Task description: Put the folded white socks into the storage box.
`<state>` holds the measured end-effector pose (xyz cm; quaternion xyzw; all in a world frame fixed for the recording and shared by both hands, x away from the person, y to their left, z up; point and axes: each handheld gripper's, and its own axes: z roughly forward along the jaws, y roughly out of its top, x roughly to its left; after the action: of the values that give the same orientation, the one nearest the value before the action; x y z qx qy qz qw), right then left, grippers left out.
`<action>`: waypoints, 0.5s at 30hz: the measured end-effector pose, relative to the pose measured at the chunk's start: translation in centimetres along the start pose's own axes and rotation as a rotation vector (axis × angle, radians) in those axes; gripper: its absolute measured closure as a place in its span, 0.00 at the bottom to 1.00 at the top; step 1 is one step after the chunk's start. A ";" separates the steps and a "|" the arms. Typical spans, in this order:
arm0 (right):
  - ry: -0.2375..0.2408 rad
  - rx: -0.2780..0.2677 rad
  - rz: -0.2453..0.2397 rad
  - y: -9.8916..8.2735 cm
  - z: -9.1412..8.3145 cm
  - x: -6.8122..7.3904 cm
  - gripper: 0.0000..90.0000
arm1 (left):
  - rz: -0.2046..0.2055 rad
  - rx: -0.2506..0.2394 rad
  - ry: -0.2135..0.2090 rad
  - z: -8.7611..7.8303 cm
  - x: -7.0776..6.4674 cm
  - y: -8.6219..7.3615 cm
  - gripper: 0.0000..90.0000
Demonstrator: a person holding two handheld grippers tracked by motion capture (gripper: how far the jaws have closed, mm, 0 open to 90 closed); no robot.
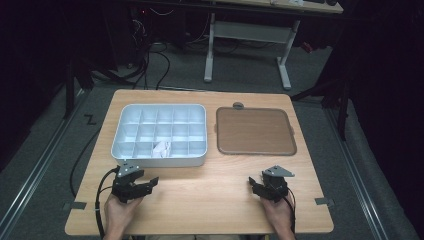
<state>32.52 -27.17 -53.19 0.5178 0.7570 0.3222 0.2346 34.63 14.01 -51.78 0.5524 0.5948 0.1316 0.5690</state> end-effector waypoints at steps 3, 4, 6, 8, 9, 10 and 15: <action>0.000 0.000 0.001 0.0 0.0 0.0 0.46 | 0.001 0.023 -0.014 0.4 0.0 -0.3 0.39; 0.000 0.001 0.002 0.0 0.0 0.0 0.46 | -0.002 0.036 -0.031 0.6 0.0 -0.4 0.38; 0.000 0.000 0.001 0.0 0.0 0.0 0.46 | 0.015 0.046 -0.047 0.8 0.0 -0.7 0.37; -0.001 0.000 0.001 0.0 0.0 0.0 0.46 | 0.018 0.060 -0.052 1.0 0.0 -1.0 0.37; 0.000 0.000 0.001 0.0 0.0 0.0 0.46 | 0.023 0.061 -0.051 1.2 0.0 -1.1 0.37; 0.000 0.000 0.002 0.0 0.0 0.0 0.46 | 0.021 0.062 -0.048 1.3 0.0 -1.2 0.37; 0.000 0.000 0.001 0.0 0.0 0.0 0.46 | 0.030 0.047 -0.027 1.9 0.1 -1.3 0.37</action>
<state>32.52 -27.16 -53.19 0.5181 0.7568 0.3223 0.2346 35.56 12.71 -53.42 0.5759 0.5818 0.1188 0.5619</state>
